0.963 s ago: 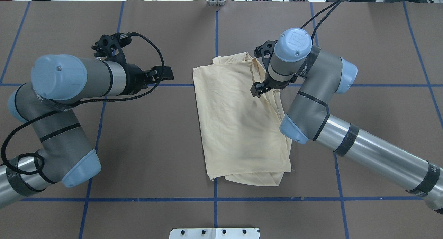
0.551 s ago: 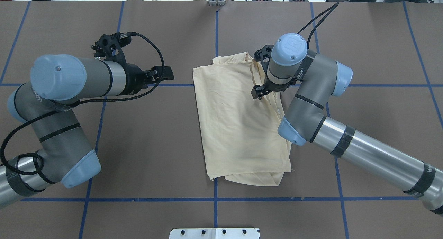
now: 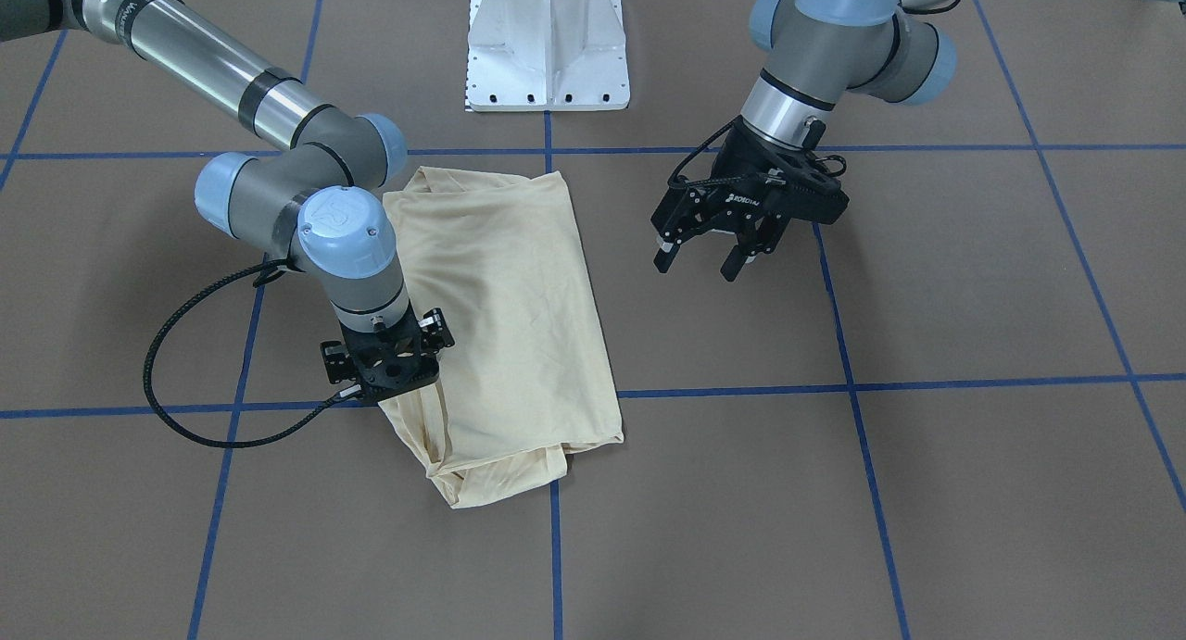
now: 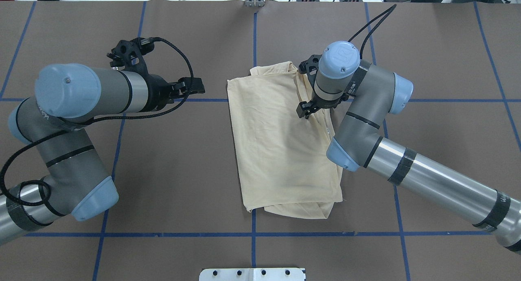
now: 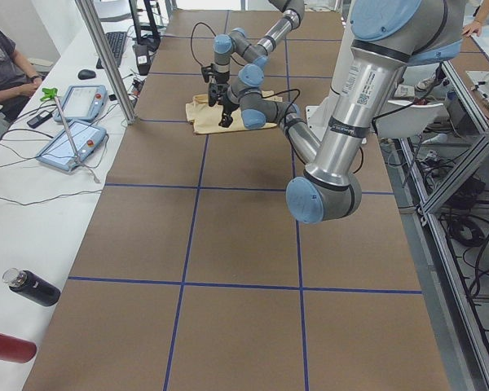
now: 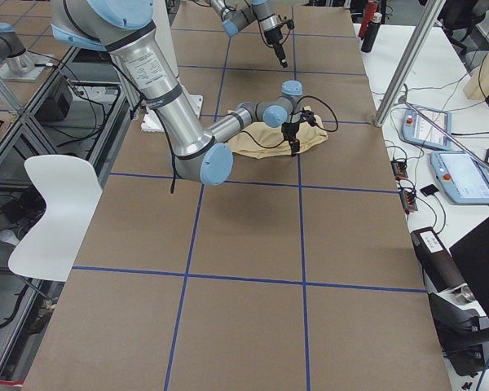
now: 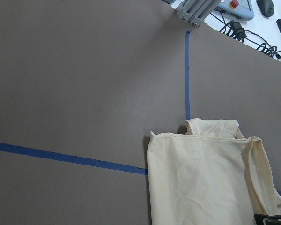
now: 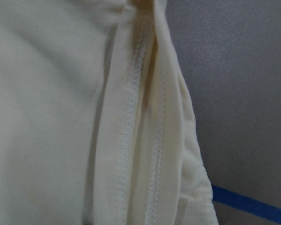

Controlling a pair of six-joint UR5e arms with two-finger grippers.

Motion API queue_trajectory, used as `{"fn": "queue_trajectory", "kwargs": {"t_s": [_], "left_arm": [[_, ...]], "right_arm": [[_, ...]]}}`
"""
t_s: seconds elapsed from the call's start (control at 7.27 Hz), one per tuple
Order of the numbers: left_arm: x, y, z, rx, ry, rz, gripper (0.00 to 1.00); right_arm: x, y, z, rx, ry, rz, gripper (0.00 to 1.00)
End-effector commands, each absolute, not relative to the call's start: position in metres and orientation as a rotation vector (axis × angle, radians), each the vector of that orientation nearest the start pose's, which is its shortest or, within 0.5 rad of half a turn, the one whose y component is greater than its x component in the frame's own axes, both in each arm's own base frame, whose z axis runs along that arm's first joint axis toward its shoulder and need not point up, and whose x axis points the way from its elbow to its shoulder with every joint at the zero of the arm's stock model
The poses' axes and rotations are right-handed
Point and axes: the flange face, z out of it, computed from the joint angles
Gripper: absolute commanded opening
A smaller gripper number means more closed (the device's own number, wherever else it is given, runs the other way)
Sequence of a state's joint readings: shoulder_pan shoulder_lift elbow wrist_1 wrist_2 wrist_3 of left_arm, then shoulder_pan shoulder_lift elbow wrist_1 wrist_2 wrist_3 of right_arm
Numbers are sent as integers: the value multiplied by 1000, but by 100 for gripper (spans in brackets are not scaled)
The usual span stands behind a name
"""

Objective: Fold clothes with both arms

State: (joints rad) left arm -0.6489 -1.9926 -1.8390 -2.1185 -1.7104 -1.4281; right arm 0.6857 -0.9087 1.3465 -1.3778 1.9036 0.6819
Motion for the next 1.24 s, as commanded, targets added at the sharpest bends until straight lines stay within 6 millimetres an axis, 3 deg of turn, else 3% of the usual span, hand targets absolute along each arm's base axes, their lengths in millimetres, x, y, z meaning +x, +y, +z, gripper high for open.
{"fn": "queue_trajectory", "kwargs": {"t_s": [0.0,0.55,0.96,1.1], "left_arm": [[408,-458,239,366,1194,-352,100],[409,-459,236,367,1197,-351,100],[409,-459,237,366,1196,-351,100],[409,-459,239,365,1193,-352,100]], "right_arm": [[-499,-570,356,233,-656,-310,100],[-477,-589,371,227,-639,-288,100],[-476,-600,333,308,-709,-279,100],[-482,-607,309,336,-722,-282,100]]}}
